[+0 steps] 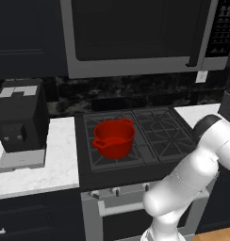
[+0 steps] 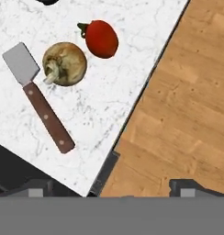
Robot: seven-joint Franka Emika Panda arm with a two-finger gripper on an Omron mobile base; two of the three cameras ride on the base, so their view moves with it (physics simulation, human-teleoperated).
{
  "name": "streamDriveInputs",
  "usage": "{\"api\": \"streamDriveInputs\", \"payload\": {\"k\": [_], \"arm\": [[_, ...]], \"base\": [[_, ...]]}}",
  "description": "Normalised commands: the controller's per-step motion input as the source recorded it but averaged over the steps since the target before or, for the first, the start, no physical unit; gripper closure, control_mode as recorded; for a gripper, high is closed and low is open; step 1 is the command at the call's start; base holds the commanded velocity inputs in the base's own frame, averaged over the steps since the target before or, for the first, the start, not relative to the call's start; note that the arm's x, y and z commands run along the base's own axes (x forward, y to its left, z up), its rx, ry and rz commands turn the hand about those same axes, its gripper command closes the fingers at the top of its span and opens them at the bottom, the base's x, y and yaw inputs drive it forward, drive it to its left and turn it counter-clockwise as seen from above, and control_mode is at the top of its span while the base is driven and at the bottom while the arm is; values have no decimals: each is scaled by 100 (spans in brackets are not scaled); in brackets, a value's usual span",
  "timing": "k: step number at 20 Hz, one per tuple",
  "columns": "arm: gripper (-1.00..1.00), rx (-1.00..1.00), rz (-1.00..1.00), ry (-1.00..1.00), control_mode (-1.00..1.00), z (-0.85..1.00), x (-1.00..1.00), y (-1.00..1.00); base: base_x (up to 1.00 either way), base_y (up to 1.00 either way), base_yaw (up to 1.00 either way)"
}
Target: Put the tomato and onion in the pot. Retrieve the spatula and lightly stir the vegetables in the pot.
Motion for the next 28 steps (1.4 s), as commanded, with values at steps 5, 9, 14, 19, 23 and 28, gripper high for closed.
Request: {"api": "streamDriveInputs", "payload": {"k": [5,9,14,19,23,28], "arm": [[-100,0,0,0,-100,-40,49,-48],[-100,0,0,0,-100,-23,35,-2],[-100,0,0,0,-100,-9,31,-16],[-100,0,0,0,-100,-47,42,-4],[-100,0,0,0,-100,-37,24,-3],[-100,0,0,-2,-100,-12,0,-31]], "base": [[0,0,0],[0,0,0],[0,0,0],[0,0,0],[0,0,0],[0,0,0]]}}
